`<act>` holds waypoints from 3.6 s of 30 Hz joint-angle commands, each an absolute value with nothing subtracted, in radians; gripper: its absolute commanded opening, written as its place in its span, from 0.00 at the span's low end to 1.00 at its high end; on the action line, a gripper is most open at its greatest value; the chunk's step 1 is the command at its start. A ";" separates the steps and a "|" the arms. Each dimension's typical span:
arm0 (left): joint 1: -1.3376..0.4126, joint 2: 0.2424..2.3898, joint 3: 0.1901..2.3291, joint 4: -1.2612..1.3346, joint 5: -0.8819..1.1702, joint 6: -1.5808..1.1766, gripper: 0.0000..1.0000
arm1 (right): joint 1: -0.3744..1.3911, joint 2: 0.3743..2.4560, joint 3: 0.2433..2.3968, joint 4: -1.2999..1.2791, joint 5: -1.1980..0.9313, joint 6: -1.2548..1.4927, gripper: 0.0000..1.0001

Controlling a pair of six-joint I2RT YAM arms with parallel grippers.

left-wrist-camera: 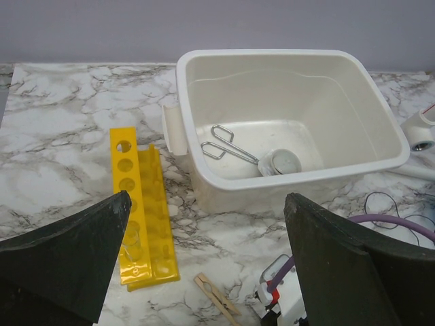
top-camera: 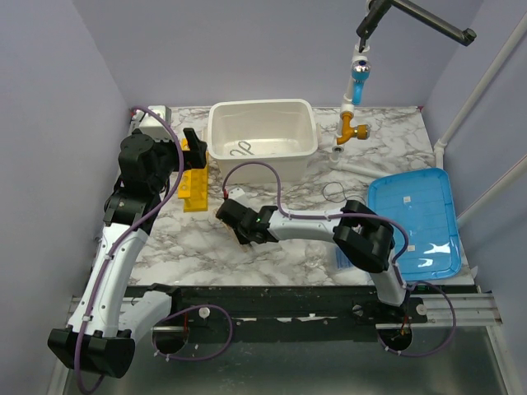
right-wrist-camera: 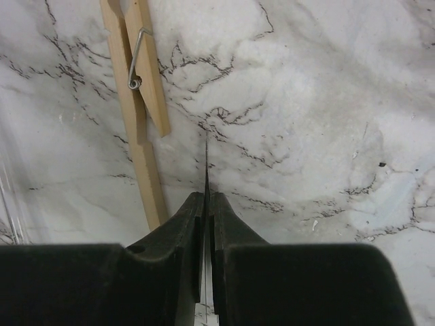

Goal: Organize the chemistry lab equipment

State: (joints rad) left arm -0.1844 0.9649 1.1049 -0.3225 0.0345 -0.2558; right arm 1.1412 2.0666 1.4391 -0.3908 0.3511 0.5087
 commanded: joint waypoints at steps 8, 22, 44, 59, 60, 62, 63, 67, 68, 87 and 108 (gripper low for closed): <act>-0.182 0.943 1.111 -0.304 0.043 -0.272 0.99 | 1.146 1.866 1.454 -0.424 0.616 0.413 0.01; -0.183 0.935 1.109 -0.304 0.028 -0.264 0.99 | 0.871 1.903 1.892 -0.273 0.540 0.025 0.01; -0.183 0.940 1.111 -0.305 0.040 -0.267 0.98 | 0.695 2.128 1.926 -0.239 0.259 -0.158 0.02; -0.183 0.940 1.112 -0.307 0.038 -0.267 0.98 | 0.695 2.097 1.942 -0.287 0.254 -0.116 0.56; -0.182 0.941 1.111 -0.308 0.037 -0.267 0.99 | 0.697 2.083 1.942 -0.296 0.248 -0.105 0.56; -0.183 0.939 1.111 -0.305 0.032 -0.267 0.99 | 0.713 2.043 1.925 -0.299 0.249 -0.080 0.57; -0.182 0.939 1.111 -0.306 0.029 -0.267 0.99 | 0.732 2.013 1.908 -0.290 0.260 -0.076 0.57; -0.183 0.934 1.107 -0.304 0.013 -0.261 0.99 | 0.835 1.894 1.785 -0.220 0.337 -0.061 0.58; -0.183 0.933 1.108 -0.304 0.010 -0.260 0.98 | 0.862 1.866 1.752 -0.210 0.354 -0.044 0.58; -0.183 0.934 1.095 -0.295 -0.027 -0.254 0.98 | 1.149 1.873 1.347 -0.144 0.328 0.383 0.61; -0.183 0.938 1.098 -0.295 -0.003 -0.261 0.99 | 1.208 2.105 1.459 -0.304 0.409 0.432 0.39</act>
